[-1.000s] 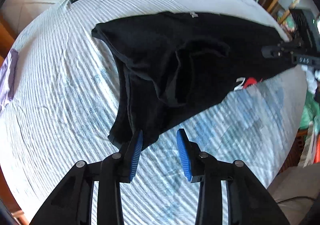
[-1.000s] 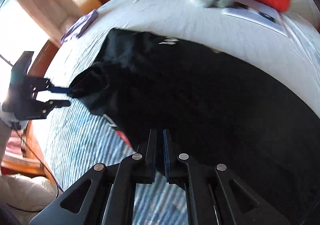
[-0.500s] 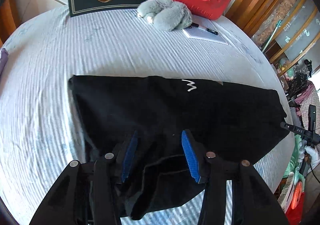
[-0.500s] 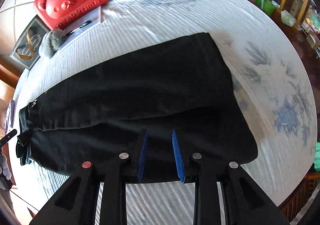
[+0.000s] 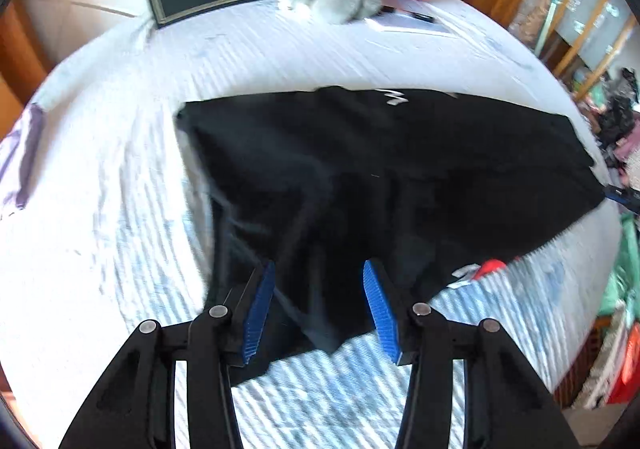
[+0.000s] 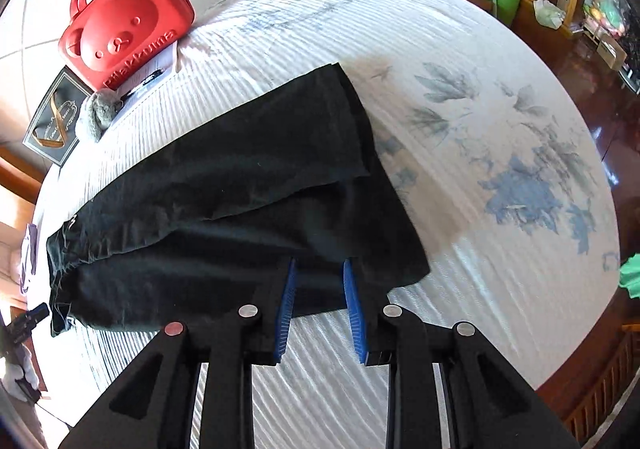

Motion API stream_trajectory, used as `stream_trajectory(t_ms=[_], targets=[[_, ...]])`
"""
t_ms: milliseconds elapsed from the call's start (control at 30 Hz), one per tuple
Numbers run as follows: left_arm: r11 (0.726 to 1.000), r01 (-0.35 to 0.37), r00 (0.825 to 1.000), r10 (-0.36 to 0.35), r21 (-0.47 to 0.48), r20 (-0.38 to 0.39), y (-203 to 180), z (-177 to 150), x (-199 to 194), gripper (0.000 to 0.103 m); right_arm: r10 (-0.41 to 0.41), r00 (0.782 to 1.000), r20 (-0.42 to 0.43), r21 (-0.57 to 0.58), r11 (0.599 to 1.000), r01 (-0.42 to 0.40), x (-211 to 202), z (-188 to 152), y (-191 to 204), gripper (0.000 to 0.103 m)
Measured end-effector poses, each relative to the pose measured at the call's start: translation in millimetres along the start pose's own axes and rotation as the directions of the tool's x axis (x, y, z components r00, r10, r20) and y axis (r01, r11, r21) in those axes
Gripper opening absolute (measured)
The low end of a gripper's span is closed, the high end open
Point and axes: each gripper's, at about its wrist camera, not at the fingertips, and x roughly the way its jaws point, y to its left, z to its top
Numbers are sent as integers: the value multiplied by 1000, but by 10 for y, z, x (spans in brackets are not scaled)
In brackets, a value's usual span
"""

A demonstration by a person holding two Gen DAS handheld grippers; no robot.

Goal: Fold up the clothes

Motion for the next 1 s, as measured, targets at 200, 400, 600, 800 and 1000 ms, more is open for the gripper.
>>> stream_trajectory(t_ms=[200, 400, 600, 800, 1000], targets=[[975, -173, 983, 163, -136, -85, -42, -108, 256, 49, 51, 999, 2, -187, 981, -50, -18, 287, 73, 24], [918, -242, 969, 242, -314, -39, -779, -203, -9, 50, 151, 988, -40, -462, 874, -152, 142, 836, -99, 41], [843, -141, 987, 159, -519, -9, -2173, -275, -18, 56, 231, 956, -179, -685, 668, -290, 442, 1338, -199, 47], [821, -47, 999, 44, -569, -20, -3247, -229, 168, 69, 252, 940, -230, -752, 567, -336, 537, 1495, -191, 90], [837, -89, 995, 104, -541, -2, -4026, 23, 162, 77, 302, 916, -266, -830, 412, -377, 442, 1515, -171, 90]])
